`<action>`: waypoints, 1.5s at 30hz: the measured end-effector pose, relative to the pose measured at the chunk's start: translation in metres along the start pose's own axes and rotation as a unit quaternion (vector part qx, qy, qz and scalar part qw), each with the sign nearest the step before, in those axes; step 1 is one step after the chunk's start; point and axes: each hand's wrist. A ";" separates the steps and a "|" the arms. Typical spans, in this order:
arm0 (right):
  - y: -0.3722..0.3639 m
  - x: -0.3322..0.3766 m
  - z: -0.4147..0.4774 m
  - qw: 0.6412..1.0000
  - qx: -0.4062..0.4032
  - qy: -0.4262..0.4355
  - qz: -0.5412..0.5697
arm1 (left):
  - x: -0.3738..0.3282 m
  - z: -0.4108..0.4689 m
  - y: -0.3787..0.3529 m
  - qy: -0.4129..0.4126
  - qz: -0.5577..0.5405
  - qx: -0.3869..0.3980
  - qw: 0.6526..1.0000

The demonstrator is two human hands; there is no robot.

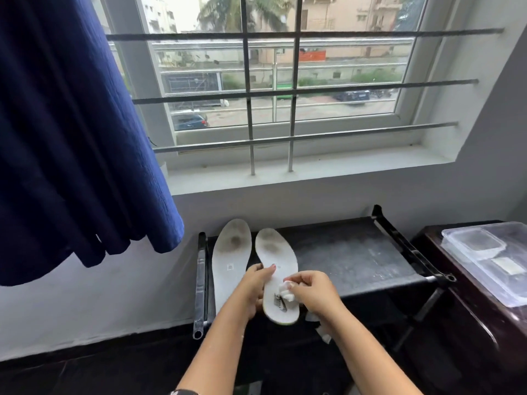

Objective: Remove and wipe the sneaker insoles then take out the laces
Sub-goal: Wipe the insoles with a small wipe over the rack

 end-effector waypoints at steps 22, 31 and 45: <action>0.051 0.025 0.069 0.850 -0.141 0.314 -0.398 | -0.009 -0.046 0.000 -0.127 -0.029 0.180 0.975; 0.072 0.051 0.048 0.874 -0.214 0.346 -0.265 | -0.008 -0.045 -0.001 -0.095 -0.012 0.157 0.983; 0.103 0.006 0.064 0.887 -0.239 0.151 -0.365 | -0.012 -0.030 0.002 -0.061 -0.015 0.033 0.997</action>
Point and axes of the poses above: each hand's wrist, its own z-axis towards the middle knuckle, its own y-axis out of the back of the hand, x = y × z, and after that the axes turned 2 degrees about y, right-handed
